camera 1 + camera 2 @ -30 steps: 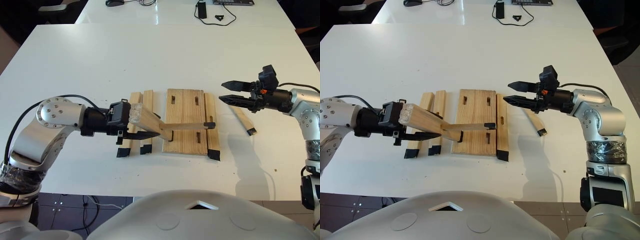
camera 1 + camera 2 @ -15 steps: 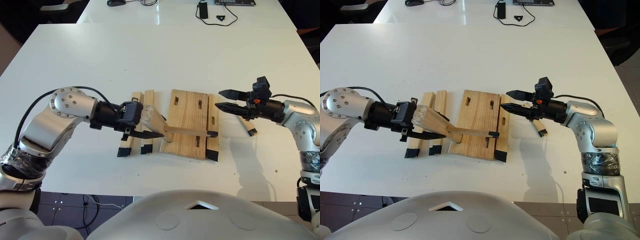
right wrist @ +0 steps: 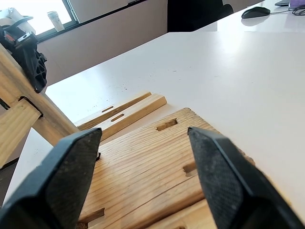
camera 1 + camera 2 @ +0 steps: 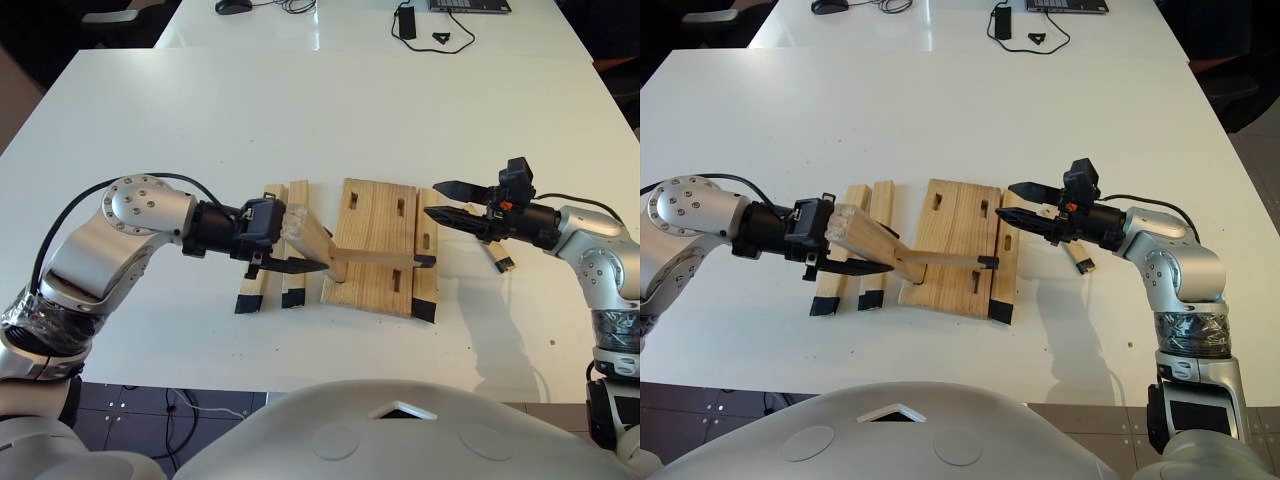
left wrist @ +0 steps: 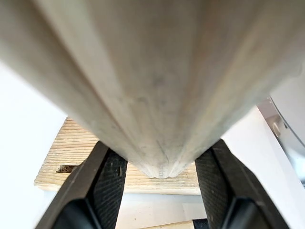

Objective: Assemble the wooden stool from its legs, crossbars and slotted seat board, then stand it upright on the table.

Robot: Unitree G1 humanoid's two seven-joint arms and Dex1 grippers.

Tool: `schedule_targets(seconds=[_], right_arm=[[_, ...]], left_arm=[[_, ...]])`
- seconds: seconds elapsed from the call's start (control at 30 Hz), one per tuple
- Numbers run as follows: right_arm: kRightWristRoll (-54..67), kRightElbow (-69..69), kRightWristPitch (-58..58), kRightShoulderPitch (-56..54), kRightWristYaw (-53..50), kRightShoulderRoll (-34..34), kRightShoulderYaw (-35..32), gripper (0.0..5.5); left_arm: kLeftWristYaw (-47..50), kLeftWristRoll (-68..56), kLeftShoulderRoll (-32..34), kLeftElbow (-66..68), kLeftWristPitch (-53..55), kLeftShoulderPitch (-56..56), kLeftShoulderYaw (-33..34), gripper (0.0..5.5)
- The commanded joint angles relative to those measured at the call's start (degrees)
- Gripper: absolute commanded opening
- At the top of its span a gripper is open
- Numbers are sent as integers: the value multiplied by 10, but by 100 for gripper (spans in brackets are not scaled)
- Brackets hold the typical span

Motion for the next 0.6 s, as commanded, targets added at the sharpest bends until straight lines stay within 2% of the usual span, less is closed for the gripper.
schedule_targets(seconds=[0.03, 0.3, 0.43, 0.47, 0.6], right_arm=[[-5, 1, -14, -8, -15, 8, -7, 331], [-12, 5, -25, -13, -23, 15, 2, 331], [-16, 6, -29, -10, -23, 15, 2, 331], [-17, 5, -29, -9, -24, 15, 1, 331], [-16, 5, -31, -6, -24, 13, -3, 331]], left_arm=[[52, 90, 7, 73, 106, 41, -58, 202], [51, 110, -2, 131, 84, -3, -62, 202], [54, 111, 9, 106, 78, -2, -56, 202], [56, 111, 11, 99, 77, -1, -54, 239], [63, 117, 6, 82, 90, 9, -20, 303]])
